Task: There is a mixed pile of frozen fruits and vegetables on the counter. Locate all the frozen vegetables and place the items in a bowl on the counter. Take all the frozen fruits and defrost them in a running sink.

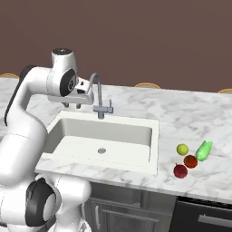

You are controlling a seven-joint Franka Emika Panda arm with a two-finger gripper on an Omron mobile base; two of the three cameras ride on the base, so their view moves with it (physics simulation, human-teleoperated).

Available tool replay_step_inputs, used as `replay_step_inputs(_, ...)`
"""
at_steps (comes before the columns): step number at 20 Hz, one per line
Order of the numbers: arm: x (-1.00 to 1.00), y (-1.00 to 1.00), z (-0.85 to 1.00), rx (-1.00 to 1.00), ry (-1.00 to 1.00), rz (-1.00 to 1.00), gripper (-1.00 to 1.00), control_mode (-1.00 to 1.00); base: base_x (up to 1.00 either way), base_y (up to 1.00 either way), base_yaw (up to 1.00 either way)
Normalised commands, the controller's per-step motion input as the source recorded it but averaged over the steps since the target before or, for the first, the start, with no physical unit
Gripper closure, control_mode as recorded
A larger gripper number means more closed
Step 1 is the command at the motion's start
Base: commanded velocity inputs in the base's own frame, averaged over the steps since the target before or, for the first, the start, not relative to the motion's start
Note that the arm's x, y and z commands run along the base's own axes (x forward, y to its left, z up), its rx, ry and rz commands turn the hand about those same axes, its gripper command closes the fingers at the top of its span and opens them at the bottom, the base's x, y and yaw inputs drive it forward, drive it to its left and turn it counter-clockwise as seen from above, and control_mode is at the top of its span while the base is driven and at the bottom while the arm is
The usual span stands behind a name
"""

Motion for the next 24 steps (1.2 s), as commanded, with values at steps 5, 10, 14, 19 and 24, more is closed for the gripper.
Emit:
replay_step_inputs(5,-0.09,-0.15,-0.06,0.00,0.03,0.00,-1.00,-1.00,0.00,0.00,0.00)
replay_step_inputs(10,-0.03,-0.70,-0.10,0.01,-0.02,0.10,-1.00,-1.00,0.00,0.00,0.00)
replay_step_inputs(14,-0.19,-0.77,-0.07,0.01,-0.02,0.11,-1.00,-1.00,0.00,0.00,0.00)
replay_step_inputs(19,-0.03,-0.86,-0.17,0.00,0.05,0.06,-1.00,-1.00,0.00,0.00,0.00)
replay_step_inputs(24,0.00,-0.93,-0.13,-0.03,0.15,0.01,-1.00,-1.00,0.00,0.00,0.00)
